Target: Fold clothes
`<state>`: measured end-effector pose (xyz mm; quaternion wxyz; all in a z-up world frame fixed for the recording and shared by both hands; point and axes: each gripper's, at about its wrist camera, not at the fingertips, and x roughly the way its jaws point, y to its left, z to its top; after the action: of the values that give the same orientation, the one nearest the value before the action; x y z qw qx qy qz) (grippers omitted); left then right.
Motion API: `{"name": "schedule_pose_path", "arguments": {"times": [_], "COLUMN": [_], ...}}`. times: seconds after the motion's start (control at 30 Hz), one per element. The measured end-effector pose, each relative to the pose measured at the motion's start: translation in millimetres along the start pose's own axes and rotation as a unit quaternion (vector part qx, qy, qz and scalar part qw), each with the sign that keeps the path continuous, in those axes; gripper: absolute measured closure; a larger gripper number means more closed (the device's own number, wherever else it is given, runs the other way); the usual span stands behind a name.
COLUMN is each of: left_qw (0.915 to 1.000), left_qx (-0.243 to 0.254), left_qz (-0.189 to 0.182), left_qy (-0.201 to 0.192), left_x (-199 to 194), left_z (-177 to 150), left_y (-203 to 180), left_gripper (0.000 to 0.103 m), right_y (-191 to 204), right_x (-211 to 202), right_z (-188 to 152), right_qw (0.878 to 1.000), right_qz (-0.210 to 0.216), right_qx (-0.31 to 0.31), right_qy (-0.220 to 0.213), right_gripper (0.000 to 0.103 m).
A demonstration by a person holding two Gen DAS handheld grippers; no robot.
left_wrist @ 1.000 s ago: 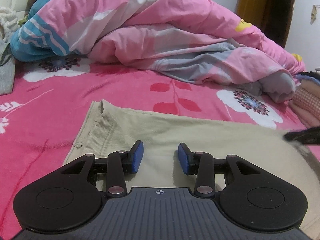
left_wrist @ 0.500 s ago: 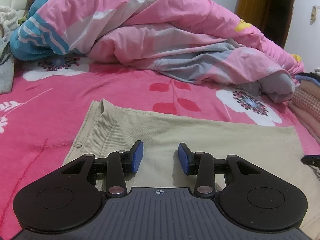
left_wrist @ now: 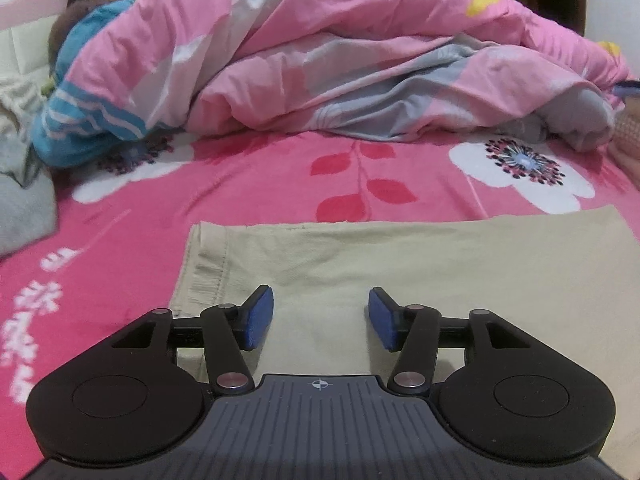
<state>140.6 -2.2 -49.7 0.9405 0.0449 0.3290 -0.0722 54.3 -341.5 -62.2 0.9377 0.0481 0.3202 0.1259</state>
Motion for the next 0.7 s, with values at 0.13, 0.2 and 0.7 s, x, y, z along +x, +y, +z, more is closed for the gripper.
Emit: {"name": "schedule_pose_path", "arguments": {"times": [0.13,0.2,0.7], "left_qw": [0.9981,0.9972,0.9994], "left_qx": [0.048,0.064,0.035], "left_qz": [0.014,0.007,0.007], "left_qy": [-0.035,-0.039,0.003], "left_x": [-41.8,-54.0,-37.6], "left_z": [-5.7,-17.5,-57.7], "left_y": [-28.9,-45.8,-66.4], "left_gripper": [0.033,0.022,0.0], "right_y": [-0.2,-0.6,29.7], "right_x": [-0.6,-3.8,-27.7], "right_z": [-5.4,-7.7,-29.6], "right_qw": [1.0,1.0,0.996], "right_qz": [0.005,0.004,-0.03], "right_qx": [0.003,0.004,-0.06], "right_qy": [-0.013,-0.016,-0.051], "right_gripper": [0.083,0.083,0.06]}}
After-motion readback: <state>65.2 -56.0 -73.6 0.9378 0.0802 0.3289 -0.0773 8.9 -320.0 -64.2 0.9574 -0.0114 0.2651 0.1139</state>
